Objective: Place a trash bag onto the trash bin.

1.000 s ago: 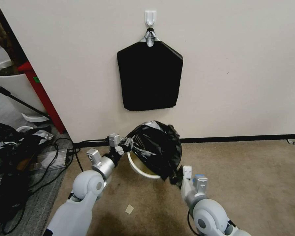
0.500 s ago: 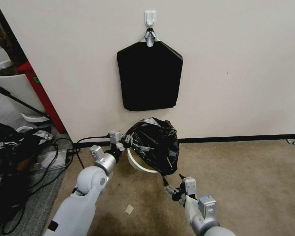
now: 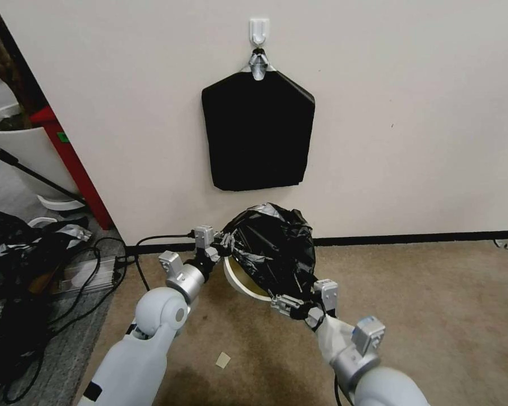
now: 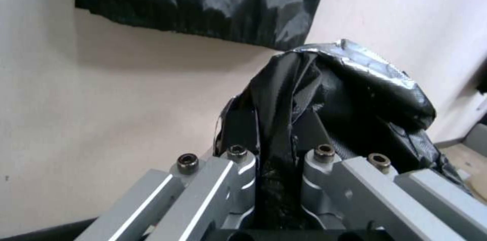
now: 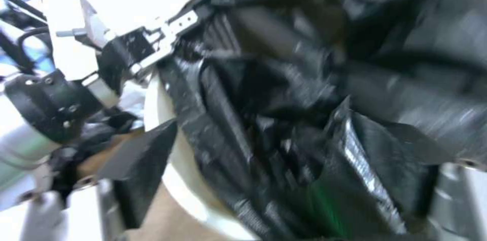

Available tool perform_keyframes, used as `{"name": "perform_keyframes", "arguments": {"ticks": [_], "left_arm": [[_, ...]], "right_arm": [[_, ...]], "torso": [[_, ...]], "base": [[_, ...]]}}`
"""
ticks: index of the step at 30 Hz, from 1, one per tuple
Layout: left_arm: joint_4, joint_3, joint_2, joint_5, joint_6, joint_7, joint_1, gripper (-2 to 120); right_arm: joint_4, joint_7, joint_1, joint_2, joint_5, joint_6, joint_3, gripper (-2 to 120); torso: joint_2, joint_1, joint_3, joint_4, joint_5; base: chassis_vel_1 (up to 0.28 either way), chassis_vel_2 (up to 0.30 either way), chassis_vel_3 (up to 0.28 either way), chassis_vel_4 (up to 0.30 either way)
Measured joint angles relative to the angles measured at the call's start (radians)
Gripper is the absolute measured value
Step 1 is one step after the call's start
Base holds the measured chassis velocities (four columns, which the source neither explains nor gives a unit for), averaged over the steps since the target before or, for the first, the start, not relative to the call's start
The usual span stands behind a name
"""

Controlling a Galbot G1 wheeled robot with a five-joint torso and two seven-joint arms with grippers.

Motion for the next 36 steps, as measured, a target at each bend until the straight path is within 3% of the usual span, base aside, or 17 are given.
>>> {"name": "perform_keyframes", "arguments": {"ticks": [3, 5, 13, 16, 17, 21, 26, 30, 32, 34, 36], "left_arm": [[-0.011, -0.005, 0.001, -0.001, 0.0, 0.002, 0.006, 7], [-0.02, -0.007, -0.001, -0.004, 0.0, 0.003, 0.01, 7], [-0.04, -0.011, -0.009, -0.031, 0.008, -0.002, 0.017, 7], [-0.059, -0.013, -0.012, -0.056, 0.024, -0.02, 0.023, 7], [-0.059, -0.013, -0.012, -0.056, 0.024, -0.02, 0.023, 7], [-0.09, -0.022, -0.018, -0.102, 0.044, -0.037, 0.033, 7], [-0.117, -0.019, -0.023, -0.133, 0.065, -0.044, 0.045, 7], [-0.129, -0.017, -0.026, -0.144, 0.074, -0.045, 0.054, 7], [-0.133, -0.018, -0.026, -0.147, 0.077, -0.044, 0.059, 7], [-0.133, -0.018, -0.027, -0.147, 0.077, -0.044, 0.06, 7], [-0.133, -0.021, -0.026, -0.147, 0.078, -0.04, 0.061, 7]], "right_arm": [[-0.011, -0.043, -0.004, -0.001, 0.028, 0.011, 0.001, 76], [-0.018, -0.089, -0.009, 0.003, 0.004, 0.039, -0.001, 62], [-0.058, -0.223, -0.031, 0.004, -0.081, 0.108, -0.015, 39], [-0.116, -0.331, -0.034, 0.019, -0.147, 0.164, -0.03, 25], [-0.116, -0.331, -0.034, 0.019, -0.147, 0.164, -0.03, 25], [-0.197, -0.418, -0.022, 0.05, -0.263, 0.222, -0.046, 6], [-0.288, -0.468, 0.004, 0.092, -0.424, 0.281, -0.051, 0], [-0.347, -0.435, 0.024, 0.125, -0.574, 0.297, -0.043, 0], [-0.393, -0.282, 0.047, 0.146, -0.768, 0.234, -0.014, 0], [-0.406, -0.235, 0.052, 0.149, -0.816, 0.213, -0.009, 0], [-0.439, -0.096, 0.065, 0.15, -0.916, 0.164, 0.009, 0]], "torso": [[0.0, 0.0, 0.0, 0.0, -0.0001], [0.0, 0.0, 0.0, 0.0, -0.0001], [0.0, 0.0, 0.0, -0.0002, -0.0002], [0.0, 0.0, 0.0, -0.0003, -0.0001], [0.0, 0.0, 0.0, -0.0003, -0.0001], [0.0, 0.0, 0.0, -0.0001, 0.0], [0.0, 0.0, 0.0, -0.0002, -0.0001], [0.0, 0.0, 0.0, -0.0001, 0.0], [0.0, 0.0, 0.0, -0.0001, -0.0001], [0.0, 0.0, 0.0, 0.0, -0.0001], [0.0, 0.0, 0.0, -0.0001, -0.0002]], "base": [[0.0, 0.0, 0.0, 0.0], [0.0, 0.0, 0.0, 0.0], [0.0, 0.0, 0.0, 0.0], [0.0, 0.0, 0.0, 0.0], [0.0, 0.0, 0.0, 0.0], [0.0, 0.0, 0.0, 0.0], [0.0, 0.0, 0.0, 0.0], [0.0, 0.0, 0.0, 0.0], [0.0, 0.0, 0.0, 0.0], [0.0, 0.0, 0.0, 0.0], [0.0, 0.0, 0.0, 0.0]]}}
